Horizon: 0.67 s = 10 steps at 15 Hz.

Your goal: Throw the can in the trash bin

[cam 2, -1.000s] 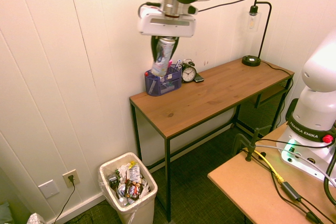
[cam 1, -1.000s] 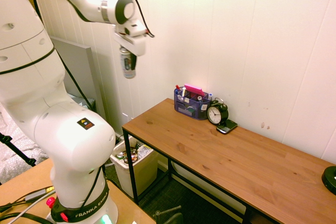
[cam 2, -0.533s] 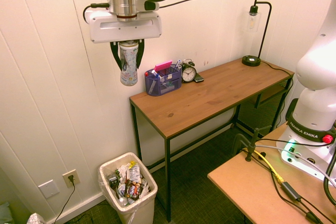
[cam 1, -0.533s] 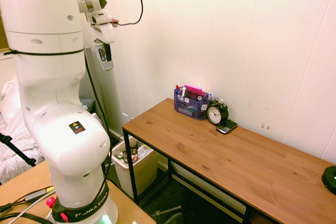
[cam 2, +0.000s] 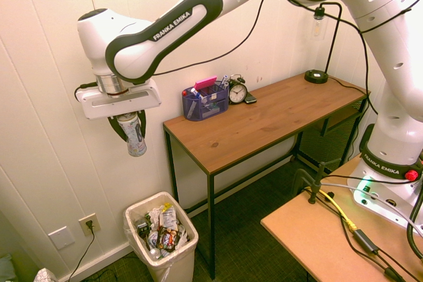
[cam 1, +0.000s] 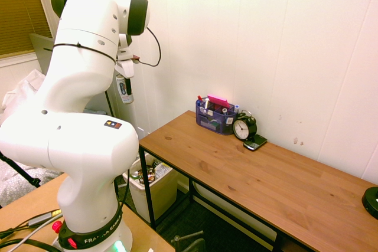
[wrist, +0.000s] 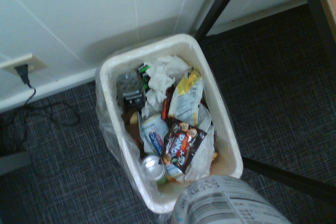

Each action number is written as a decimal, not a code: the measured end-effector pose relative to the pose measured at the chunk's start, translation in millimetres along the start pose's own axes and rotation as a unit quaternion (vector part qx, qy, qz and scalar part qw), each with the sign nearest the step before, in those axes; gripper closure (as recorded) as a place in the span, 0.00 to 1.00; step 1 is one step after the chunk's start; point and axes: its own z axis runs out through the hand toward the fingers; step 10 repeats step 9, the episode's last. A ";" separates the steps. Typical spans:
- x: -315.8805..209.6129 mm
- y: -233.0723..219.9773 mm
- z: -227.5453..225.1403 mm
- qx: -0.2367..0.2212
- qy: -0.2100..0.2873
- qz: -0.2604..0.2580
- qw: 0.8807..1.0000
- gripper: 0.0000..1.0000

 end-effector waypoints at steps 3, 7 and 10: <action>12.1 -27.6 -25.2 -0.007 0.010 0.036 0.999 0.00; 7.1 -53.9 -21.4 -0.011 -0.001 0.054 0.998 0.00; 6.9 -60.5 -30.8 0.001 -0.010 0.061 0.998 0.00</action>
